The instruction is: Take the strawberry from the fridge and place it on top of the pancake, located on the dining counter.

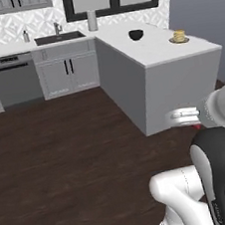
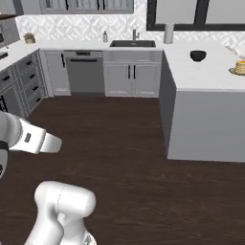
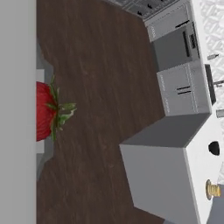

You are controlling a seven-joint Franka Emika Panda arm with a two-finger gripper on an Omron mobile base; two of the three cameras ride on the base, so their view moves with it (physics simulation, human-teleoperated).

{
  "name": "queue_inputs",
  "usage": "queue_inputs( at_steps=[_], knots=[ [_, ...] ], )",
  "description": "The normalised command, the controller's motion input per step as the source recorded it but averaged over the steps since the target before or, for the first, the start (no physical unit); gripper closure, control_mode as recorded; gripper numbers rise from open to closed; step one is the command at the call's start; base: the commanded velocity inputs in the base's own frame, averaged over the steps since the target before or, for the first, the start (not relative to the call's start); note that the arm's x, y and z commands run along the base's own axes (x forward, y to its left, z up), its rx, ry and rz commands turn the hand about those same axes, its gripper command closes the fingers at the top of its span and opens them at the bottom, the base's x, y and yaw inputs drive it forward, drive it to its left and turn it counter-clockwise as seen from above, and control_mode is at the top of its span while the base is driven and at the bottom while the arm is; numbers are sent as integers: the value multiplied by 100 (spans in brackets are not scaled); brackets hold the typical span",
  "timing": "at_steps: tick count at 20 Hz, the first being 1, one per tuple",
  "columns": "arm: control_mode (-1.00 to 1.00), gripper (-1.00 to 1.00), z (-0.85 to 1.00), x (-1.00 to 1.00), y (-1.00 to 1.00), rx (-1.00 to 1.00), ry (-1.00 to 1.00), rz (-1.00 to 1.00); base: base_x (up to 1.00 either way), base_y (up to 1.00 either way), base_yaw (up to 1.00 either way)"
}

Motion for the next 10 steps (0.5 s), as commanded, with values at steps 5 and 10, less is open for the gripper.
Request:
queue_inputs(
  at_steps=[5, 10],
  knots=[
    [100, 100, 0, 0, 0, 0, 0, 0, 100, -71, 6],
    [100, 100, 0, 0, 0, 0, 0, 0, 100, -90, 13]
  ],
)
